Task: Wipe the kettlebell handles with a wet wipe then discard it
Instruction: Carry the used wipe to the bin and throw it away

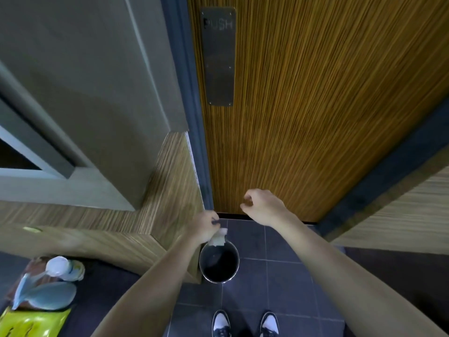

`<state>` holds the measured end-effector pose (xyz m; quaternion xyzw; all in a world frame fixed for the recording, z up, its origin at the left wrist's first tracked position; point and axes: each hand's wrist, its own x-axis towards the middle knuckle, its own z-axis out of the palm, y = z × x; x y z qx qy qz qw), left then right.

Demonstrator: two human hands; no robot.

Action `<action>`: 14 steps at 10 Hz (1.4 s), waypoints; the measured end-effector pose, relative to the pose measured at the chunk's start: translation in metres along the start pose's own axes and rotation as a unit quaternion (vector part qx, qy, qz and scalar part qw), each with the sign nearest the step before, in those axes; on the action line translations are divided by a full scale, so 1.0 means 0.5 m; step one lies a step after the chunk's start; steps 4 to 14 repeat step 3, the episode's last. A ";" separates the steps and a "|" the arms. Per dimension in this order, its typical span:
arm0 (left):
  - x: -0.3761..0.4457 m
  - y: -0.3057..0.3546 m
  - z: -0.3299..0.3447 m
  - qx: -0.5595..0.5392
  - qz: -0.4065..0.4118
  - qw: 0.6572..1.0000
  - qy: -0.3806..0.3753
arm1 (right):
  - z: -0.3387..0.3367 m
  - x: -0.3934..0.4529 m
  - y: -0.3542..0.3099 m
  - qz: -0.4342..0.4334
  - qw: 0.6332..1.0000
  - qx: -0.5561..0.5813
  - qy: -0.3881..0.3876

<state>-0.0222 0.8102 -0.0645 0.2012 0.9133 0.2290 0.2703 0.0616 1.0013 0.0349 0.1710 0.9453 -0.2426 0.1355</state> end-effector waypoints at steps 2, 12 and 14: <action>0.007 -0.021 -0.027 -0.007 -0.017 1.000 0.014 | -0.008 0.020 0.007 0.010 1.000 0.005 -0.001; 0.009 -0.021 -0.034 -0.012 -0.019 1.000 0.022 | -0.004 0.028 0.011 0.013 1.000 0.011 0.004; 0.009 -0.021 -0.034 -0.012 -0.019 1.000 0.022 | -0.004 0.028 0.011 0.013 1.000 0.011 0.004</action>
